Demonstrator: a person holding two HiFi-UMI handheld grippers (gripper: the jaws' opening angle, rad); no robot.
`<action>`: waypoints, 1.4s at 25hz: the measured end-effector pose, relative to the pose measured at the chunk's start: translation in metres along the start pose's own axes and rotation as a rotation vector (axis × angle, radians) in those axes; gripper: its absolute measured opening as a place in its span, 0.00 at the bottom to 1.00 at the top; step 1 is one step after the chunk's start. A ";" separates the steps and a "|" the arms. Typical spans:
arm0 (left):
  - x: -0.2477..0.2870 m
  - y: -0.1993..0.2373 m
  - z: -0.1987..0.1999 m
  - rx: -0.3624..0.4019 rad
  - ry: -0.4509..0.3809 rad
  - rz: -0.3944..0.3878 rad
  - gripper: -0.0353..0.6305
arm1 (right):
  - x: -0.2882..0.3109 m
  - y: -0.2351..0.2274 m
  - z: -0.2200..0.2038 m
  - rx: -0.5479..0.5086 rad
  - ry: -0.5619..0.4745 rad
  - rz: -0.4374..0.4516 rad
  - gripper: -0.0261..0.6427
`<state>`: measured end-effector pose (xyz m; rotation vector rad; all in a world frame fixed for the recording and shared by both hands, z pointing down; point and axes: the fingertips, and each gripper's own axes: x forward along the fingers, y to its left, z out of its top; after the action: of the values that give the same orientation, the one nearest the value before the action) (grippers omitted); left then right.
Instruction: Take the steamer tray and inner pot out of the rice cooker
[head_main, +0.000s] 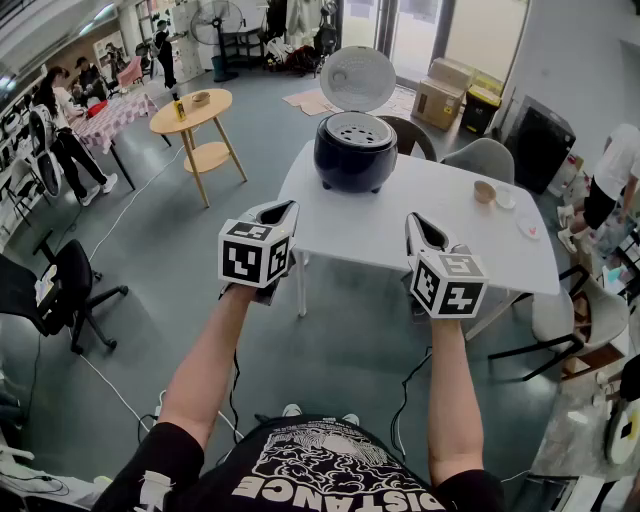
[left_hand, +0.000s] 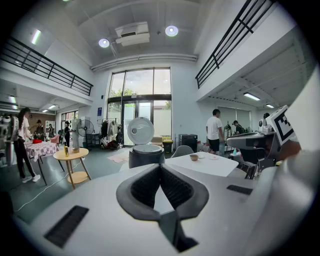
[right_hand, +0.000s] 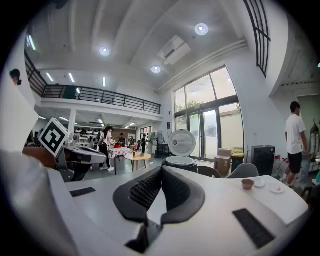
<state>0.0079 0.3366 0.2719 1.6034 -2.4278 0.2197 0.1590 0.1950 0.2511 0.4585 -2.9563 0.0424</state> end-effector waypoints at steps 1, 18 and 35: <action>0.000 0.000 -0.001 0.000 -0.001 0.001 0.07 | 0.000 -0.001 -0.001 0.002 -0.001 -0.002 0.06; -0.005 0.000 0.003 0.000 -0.030 0.039 0.11 | -0.010 -0.010 -0.009 0.002 -0.002 -0.033 0.13; -0.002 0.000 0.009 0.006 -0.048 0.063 0.38 | -0.012 -0.021 -0.011 0.008 0.008 -0.056 0.30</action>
<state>0.0076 0.3367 0.2629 1.5532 -2.5185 0.2018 0.1785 0.1792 0.2603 0.5403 -2.9345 0.0494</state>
